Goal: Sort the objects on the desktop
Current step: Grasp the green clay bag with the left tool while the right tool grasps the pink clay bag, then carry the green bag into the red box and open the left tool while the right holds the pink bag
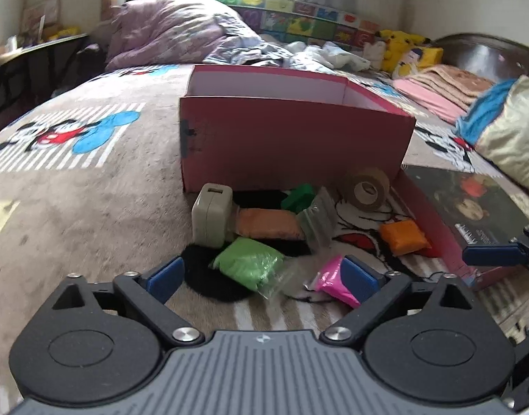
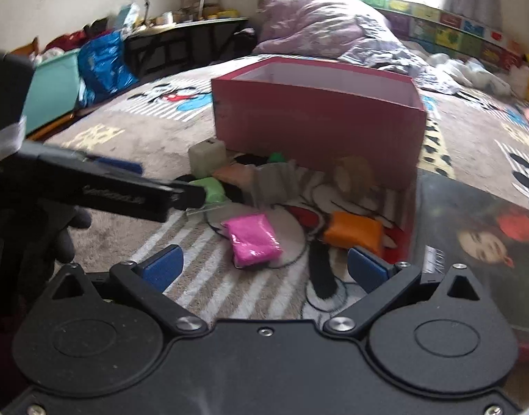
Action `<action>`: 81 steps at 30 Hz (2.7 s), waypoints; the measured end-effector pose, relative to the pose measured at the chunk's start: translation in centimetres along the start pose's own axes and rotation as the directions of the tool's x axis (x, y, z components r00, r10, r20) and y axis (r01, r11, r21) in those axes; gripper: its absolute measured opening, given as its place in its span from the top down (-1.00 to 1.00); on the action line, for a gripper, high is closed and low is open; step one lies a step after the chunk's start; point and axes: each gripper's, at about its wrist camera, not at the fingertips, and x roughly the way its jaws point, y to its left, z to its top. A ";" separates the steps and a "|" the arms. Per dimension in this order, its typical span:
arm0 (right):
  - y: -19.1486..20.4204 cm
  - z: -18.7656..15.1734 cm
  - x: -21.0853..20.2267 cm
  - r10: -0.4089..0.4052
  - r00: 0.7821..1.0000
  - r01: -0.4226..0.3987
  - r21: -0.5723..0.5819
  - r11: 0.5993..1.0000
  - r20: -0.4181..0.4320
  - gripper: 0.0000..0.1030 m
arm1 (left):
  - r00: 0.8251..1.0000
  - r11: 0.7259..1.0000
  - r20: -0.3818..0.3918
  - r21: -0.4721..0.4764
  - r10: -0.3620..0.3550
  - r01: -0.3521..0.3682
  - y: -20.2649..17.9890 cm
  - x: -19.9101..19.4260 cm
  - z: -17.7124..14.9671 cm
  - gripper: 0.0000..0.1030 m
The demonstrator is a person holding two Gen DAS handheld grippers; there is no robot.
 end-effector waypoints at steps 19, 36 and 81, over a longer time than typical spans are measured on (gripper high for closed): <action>0.5 0.2 5.2 0.035 0.999 -0.038 -0.128 0.991 -0.026 -0.47 | 0.996 0.988 -0.030 0.131 -0.080 0.083 1.2 4.5 -0.2 -0.46; 0.4 0.2 6.8 0.086 0.996 -0.089 -0.119 0.989 -0.030 -0.03 | 0.998 0.985 -0.015 0.163 -0.058 0.059 1.0 4.1 -0.8 0.00; -0.4 -3.2 4.6 0.103 0.995 -0.102 -0.051 0.994 0.019 0.16 | 0.993 0.999 0.121 0.046 -0.005 -0.001 -2.3 3.3 15.2 0.01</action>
